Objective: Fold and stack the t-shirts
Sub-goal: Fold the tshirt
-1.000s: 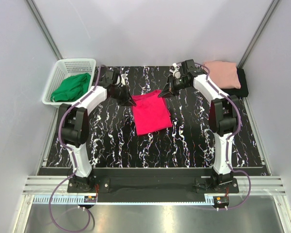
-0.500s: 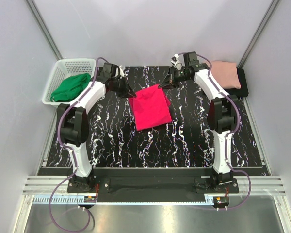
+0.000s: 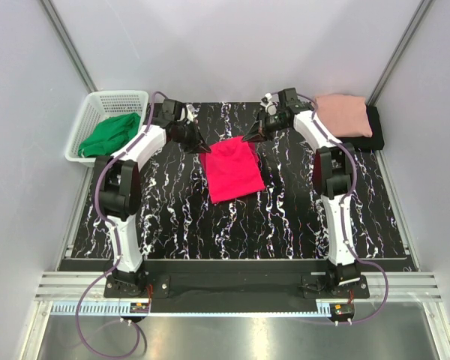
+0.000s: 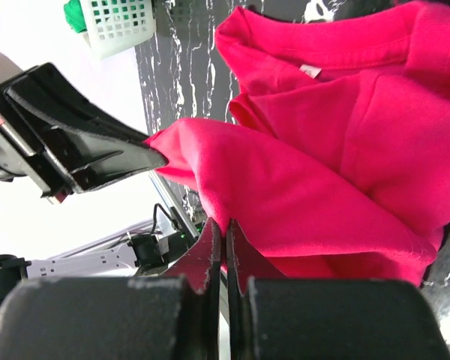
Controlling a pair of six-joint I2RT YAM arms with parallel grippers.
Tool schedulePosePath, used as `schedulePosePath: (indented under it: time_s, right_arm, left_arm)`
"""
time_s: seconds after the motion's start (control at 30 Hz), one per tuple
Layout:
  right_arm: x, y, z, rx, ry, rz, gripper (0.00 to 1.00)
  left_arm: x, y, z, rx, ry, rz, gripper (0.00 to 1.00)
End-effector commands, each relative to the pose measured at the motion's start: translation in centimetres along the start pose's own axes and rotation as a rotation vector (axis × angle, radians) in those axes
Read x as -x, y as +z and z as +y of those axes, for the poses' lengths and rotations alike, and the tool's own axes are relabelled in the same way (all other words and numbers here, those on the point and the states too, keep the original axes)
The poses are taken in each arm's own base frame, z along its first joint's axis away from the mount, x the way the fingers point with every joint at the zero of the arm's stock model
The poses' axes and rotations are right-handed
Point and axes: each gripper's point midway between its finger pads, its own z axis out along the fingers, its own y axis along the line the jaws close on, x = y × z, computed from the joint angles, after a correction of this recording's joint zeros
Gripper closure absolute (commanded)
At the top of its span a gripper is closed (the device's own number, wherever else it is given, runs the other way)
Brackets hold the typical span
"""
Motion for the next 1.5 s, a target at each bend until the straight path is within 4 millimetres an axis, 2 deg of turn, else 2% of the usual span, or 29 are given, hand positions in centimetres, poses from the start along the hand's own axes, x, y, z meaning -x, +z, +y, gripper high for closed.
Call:
schedulePosePath:
  time_s: [0.0,0.47,0.9,1.47]
  right_arm:
    - [1.1,-0.5,1.5,0.054,-0.027,-0.010,1.00]
    - [3.4,0.3,0.9,0.067,-0.016,-0.039,1.00]
    - [4.1,1.9,-2.1,0.059,0.030,-0.030,1.00]
    - [4.7,3.3,-5.5,0.035,0.079,-0.033,1.00]
  left_arm:
    - [1.7,-0.5,-0.7,-0.017,0.017,-0.045,1.00]
    - [2.9,-0.1,0.9,0.018,-0.010,-0.053,1.00]
    - [4.1,1.5,1.9,0.030,-0.016,-0.043,1.00]
    - [3.6,3.2,5.2,0.112,-0.071,-0.006,1.00]
